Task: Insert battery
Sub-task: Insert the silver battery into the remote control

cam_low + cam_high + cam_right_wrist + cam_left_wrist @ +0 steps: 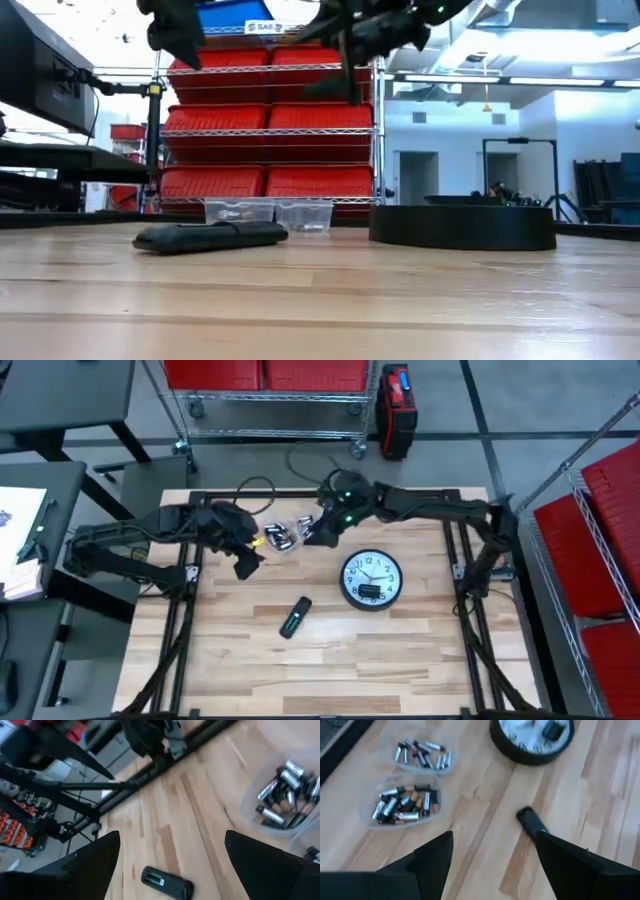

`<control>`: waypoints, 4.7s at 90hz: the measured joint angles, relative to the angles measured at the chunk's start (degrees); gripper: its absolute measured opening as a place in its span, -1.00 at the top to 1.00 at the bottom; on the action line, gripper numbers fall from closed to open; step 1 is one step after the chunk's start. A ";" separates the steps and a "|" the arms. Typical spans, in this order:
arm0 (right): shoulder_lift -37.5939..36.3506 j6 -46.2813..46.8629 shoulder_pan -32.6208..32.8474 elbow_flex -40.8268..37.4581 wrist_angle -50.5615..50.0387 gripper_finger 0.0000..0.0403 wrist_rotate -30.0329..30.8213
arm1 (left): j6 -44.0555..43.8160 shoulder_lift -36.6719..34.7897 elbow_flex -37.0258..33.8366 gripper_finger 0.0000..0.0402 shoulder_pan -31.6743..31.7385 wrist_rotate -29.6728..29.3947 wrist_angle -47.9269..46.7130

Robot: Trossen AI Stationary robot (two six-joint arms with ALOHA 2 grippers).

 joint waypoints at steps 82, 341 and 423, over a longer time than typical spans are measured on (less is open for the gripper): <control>-0.47 -6.01 5.17 0.00 -8.05 -0.73 15.34 | -7.44 4.13 -11.88 -0.31 -7.46 0.30 10.22; -13.02 -12.80 17.68 -1.31 -28.75 -0.73 33.08 | -31.31 3.32 -13.77 -0.31 -18.41 -7.32 17.70; -19.55 -26.19 -3.20 1.51 -31.73 -0.73 32.98 | 13.46 45.24 19.32 -0.13 22.14 11.72 12.73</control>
